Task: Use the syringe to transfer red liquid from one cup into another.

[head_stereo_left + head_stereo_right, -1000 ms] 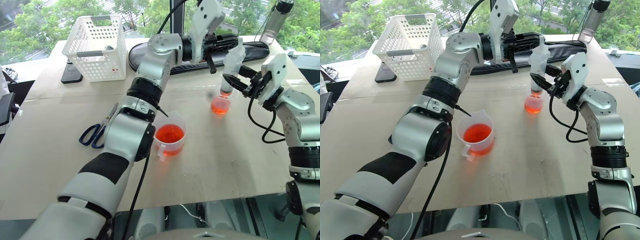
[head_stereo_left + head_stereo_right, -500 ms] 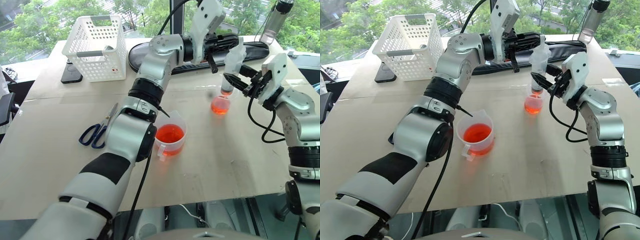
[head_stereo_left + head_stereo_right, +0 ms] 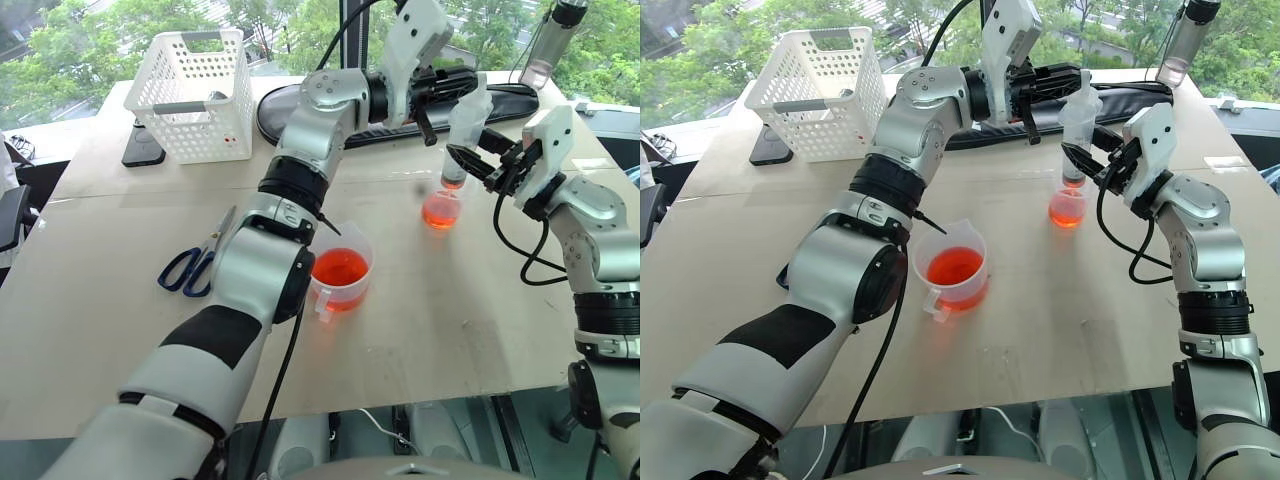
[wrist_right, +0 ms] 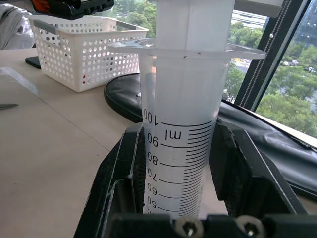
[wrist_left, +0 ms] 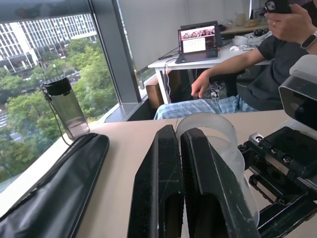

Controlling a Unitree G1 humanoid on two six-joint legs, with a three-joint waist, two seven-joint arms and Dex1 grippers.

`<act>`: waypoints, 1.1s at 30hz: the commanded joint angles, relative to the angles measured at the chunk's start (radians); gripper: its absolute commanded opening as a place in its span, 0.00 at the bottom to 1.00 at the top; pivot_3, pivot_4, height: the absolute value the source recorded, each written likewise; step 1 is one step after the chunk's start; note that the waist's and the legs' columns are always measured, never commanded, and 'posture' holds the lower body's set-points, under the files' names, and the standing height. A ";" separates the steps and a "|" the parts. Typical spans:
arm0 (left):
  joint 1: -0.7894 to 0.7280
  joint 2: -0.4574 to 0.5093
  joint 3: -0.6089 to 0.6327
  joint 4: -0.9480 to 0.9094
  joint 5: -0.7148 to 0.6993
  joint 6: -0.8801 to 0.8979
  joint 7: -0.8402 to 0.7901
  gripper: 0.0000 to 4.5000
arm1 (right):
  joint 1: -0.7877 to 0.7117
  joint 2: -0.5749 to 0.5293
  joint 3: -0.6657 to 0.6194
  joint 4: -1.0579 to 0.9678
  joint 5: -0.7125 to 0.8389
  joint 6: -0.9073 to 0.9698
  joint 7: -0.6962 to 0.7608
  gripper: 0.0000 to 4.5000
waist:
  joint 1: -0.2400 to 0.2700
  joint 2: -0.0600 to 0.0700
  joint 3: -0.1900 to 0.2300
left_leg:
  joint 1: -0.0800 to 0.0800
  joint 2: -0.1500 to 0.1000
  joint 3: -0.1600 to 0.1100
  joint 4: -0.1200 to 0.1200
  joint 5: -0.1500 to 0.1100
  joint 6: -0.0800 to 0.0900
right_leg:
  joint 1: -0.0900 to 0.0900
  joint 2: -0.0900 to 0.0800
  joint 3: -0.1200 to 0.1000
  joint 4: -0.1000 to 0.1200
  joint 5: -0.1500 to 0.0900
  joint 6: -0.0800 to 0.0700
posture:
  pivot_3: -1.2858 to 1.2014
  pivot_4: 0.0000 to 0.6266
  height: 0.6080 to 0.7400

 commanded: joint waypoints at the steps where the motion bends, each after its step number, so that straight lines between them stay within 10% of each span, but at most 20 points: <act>1: -0.012 -0.021 -0.018 0.001 0.018 -0.004 0.001 0.00 | -0.056 0.005 -0.023 -0.035 0.021 -0.018 -0.001 0.31 | 0.000 0.000 0.000 | 0.000 0.000 0.000 0.000 0.000 0.000 | 0.000 0.000 0.000 0.000 0.000 0.000 | 0.52 0.24 0.88; 33: 0.096 -0.040 -0.076 -0.001 0.092 -0.040 -0.014 0.00 | -0.094 0.003 -0.036 -0.037 0.028 0.001 0.009 0.31 | 0.000 0.000 0.000 | 0.000 0.000 0.000 0.000 0.000 0.000 | 0.000 0.000 0.000 0.000 0.000 0.000 | 0.52 0.24 0.88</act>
